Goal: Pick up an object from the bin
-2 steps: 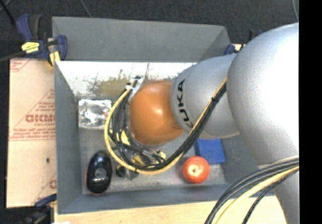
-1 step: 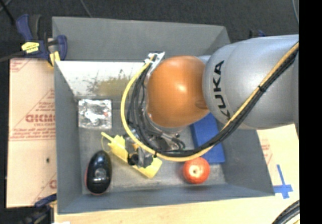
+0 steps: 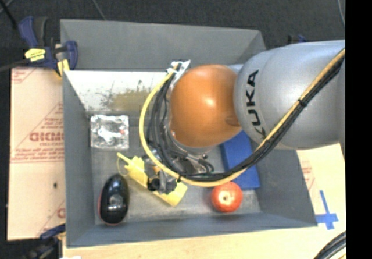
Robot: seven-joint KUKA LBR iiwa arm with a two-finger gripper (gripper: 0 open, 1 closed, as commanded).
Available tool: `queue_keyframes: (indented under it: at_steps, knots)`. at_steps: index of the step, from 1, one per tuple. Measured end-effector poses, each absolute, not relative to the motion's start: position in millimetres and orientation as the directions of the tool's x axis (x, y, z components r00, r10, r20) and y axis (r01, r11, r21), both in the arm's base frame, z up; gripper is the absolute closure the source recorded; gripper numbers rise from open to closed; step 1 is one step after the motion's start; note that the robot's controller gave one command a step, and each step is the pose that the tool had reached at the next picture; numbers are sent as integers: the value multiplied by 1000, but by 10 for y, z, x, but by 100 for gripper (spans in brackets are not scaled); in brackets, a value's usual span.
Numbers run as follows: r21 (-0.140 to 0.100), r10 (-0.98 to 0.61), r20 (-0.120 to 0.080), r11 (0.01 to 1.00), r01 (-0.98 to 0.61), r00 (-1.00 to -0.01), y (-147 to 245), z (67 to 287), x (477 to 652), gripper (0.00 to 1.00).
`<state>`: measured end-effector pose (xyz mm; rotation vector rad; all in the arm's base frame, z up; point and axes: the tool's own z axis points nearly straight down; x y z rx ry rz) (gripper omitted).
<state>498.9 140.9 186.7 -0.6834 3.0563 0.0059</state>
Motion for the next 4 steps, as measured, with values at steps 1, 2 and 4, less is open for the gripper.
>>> queue_keyframes:
  at_steps: [1, 2, 4]
  knots:
    - [2, -421, -6, 907, -421, -907, 1448, 2296, 4970, 100]
    - [-1, -419, -26, 908, -419, -908, 1468, 2083, 5069, 100]
    - [0, -435, -28, 900, -435, -900, 1492, 1176, 5039, 100]
